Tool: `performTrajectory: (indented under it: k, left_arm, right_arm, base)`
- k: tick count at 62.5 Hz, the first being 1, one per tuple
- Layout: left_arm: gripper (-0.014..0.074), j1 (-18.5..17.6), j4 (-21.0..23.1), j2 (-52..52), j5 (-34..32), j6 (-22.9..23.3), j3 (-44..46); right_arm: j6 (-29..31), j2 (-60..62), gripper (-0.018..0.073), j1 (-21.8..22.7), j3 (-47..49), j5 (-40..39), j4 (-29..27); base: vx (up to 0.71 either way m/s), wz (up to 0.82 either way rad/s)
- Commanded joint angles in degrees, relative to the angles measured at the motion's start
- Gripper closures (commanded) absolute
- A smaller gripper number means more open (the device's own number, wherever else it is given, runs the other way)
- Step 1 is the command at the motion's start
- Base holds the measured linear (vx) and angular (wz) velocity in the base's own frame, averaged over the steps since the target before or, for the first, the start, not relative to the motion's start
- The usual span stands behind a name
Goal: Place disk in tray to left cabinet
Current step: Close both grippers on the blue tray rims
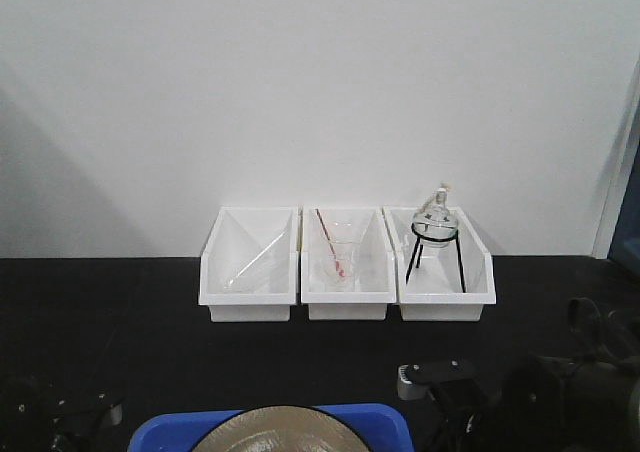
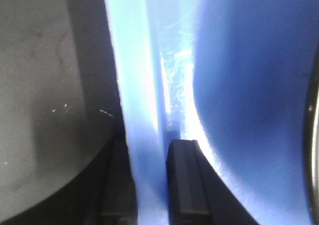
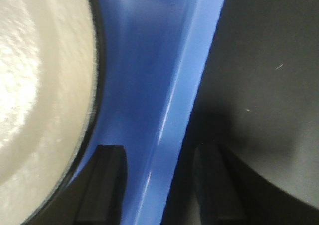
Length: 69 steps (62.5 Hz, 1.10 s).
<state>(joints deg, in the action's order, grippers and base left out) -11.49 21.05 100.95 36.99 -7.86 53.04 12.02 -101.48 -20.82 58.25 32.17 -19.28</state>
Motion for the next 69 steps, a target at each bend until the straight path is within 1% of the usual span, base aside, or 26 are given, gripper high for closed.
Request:
performTrajectory:
  k: [1,7,23,36,42,55,69]
  left_arm:
    - [0.0603,-0.4,-0.9,-1.5,-1.9,0.0,0.9]
    - [0.0603,-0.4,-0.9,-1.5,-2.5,0.0,0.9]
    - [0.0603,-0.4,-0.8,-1.5,-2.7,0.0,0.9]
    - [0.0603,-0.4,-0.7,-1.5,-2.6,0.0,0.9]
    - [0.0603,-0.4,-0.7,-1.5,-2.5,0.0,0.9]
    - [0.0603,-0.4,-0.7,-1.5,-2.5,0.0,0.9]
    - [0.06,-0.4,-0.9,-1.5,-1.9,-0.1,1.2]
  right_arm:
    - [-0.5,0.7,0.0211,0.2,1.7,-1.9,-0.7]
    - [-1.5,-0.7,0.0219,0.2,1.7,-2.0,-0.9]
    - [-1.5,-3.6,0.0219,0.0,1.7,-2.4,-5.4]
    - [-1.7,-5.3,0.0252,-2.8,1.7,-4.0,-5.1]
    - [-3.0,-6.1,0.0307,-3.7,1.7,-4.5,-4.9]
    - [-3.5,-6.9,0.0575,-3.9,1.7,-3.1,-3.2]
    - [-4.4,-6.0,0.0564,-3.8,1.7,-2.8,-3.3]
  base:
    - [0.0,0.0]
    - [0.0,0.0]
    - [0.0,0.0]
    - [0.0,0.0]
    - [0.0,0.0]
    - [0.0,0.0]
    - [0.0,0.0]
